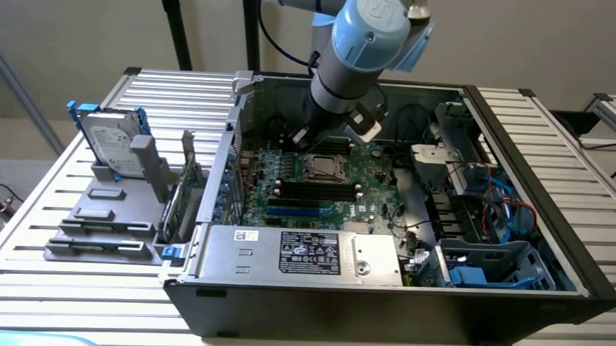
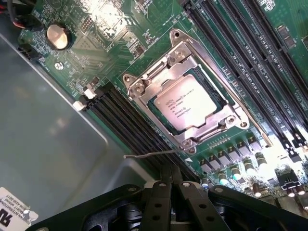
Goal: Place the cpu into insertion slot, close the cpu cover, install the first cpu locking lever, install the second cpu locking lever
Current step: 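Install the first cpu locking lever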
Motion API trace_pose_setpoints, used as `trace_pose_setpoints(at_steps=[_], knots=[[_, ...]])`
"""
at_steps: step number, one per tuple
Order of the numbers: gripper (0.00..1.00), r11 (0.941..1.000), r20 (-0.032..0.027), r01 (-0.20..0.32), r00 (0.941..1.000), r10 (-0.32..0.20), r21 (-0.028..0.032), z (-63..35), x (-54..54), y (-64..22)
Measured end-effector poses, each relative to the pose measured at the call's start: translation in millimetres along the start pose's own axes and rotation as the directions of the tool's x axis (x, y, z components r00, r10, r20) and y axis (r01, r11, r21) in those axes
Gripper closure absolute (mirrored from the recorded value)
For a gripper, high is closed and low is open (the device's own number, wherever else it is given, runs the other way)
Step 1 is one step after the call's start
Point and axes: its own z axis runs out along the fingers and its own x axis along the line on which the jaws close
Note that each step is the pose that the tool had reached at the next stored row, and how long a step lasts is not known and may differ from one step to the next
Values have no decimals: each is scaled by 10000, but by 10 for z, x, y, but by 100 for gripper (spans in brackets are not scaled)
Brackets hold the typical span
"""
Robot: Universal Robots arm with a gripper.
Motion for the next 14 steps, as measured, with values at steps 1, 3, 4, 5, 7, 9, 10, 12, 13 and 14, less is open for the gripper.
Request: trace_pose_setpoints(at_steps=[1,3,4,5,7,9,10,12,13,14], knots=[[89,10000,2,3,10000,-3,-16,12,-2,5],[89,10000,15,5,10000,-5,-48,34,-6,13],[89,10000,19,5,10000,-5,-60,45,-7,15],[89,10000,23,6,10000,-6,-70,55,-7,17],[89,10000,38,6,10000,-6,-91,73,-5,16],[89,9999,51,5,10000,-4,-110,90,1,13],[89,9999,58,4,10000,-3,-118,99,6,9],[89,9999,71,2,10000,-1,-134,116,16,2],[89,9999,77,2,10000,-1,-143,124,21,-2],[89,9999,84,1,10000,1,-151,132,25,-4]])
